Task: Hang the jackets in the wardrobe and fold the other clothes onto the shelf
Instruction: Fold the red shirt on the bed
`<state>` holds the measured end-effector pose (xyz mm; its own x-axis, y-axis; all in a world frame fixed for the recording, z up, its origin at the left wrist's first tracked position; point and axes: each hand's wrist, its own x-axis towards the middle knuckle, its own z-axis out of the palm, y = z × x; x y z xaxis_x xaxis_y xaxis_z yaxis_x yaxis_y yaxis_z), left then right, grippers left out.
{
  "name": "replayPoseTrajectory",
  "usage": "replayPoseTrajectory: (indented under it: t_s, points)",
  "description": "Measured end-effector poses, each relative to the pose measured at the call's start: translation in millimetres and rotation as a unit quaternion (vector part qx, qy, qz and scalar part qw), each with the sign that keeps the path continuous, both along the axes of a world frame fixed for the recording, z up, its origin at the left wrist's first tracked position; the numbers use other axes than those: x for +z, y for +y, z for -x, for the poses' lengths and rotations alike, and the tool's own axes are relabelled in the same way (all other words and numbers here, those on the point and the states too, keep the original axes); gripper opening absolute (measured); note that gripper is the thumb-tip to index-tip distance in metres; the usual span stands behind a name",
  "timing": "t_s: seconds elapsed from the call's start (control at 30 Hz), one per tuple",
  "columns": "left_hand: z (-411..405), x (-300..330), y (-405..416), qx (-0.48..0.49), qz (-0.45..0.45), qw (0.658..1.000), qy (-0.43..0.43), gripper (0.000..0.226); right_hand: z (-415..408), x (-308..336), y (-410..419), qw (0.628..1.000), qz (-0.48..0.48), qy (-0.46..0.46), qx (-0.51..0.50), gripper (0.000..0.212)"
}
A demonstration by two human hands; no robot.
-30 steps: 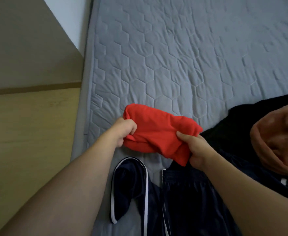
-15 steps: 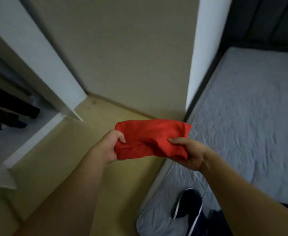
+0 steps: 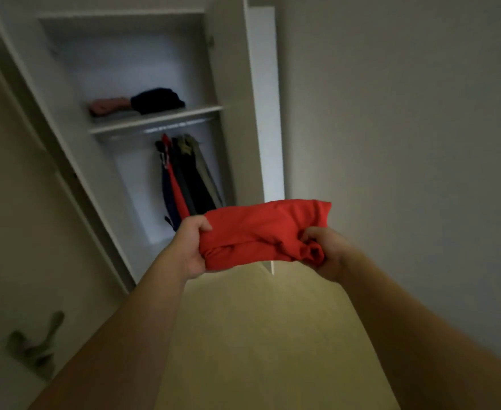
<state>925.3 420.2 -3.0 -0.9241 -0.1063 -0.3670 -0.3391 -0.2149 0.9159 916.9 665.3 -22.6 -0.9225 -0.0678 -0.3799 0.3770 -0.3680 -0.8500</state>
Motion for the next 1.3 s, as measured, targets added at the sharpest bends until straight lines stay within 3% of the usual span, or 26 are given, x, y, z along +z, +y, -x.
replayPoseTrajectory:
  t_s: [0.1,0.3,0.37,0.57,0.77,0.9,1.03,1.3]
  points:
    - [32.3,35.9,-40.2,0.024,-0.015,0.999,0.028,0.037,36.4,39.3,-49.7,0.999,-0.003,0.041,0.031,0.020]
    - [118.4,65.3,-110.4,0.138,0.050,0.981,0.128,0.034,120.6,84.1,-124.5,0.992,0.018,0.097,0.077,0.016]
    - [153.2,74.7,-138.6,0.166,0.068,0.973,0.147,0.036,159.7,92.0,-148.4,0.992,0.021,0.098,0.080,0.025]
    - [290.2,100.2,-220.7,0.223,0.133,0.945,0.201,0.034,308.5,115.9,-231.1,0.987,-0.023,0.109,0.116,0.018]
    - [420.2,136.6,-306.1,0.305,0.219,0.901,0.218,0.042,482.4,149.0,-335.4,0.978,-0.074,0.150,0.126,0.020]
    - [487.1,150.5,-375.3,0.334,0.331,0.859,0.202,0.045,578.9,161.4,-412.4,0.962,-0.153,0.186,0.133,0.016]
    - [564.5,154.9,-452.0,0.358,0.379,0.830,0.200,0.043,669.9,162.0,-494.8,0.948,-0.169,0.228,0.145,0.028]
    - [748.4,172.8,-582.2,0.350,0.392,0.827,0.200,0.043,843.5,181.5,-615.0,0.917,-0.237,0.303,0.107,0.035]
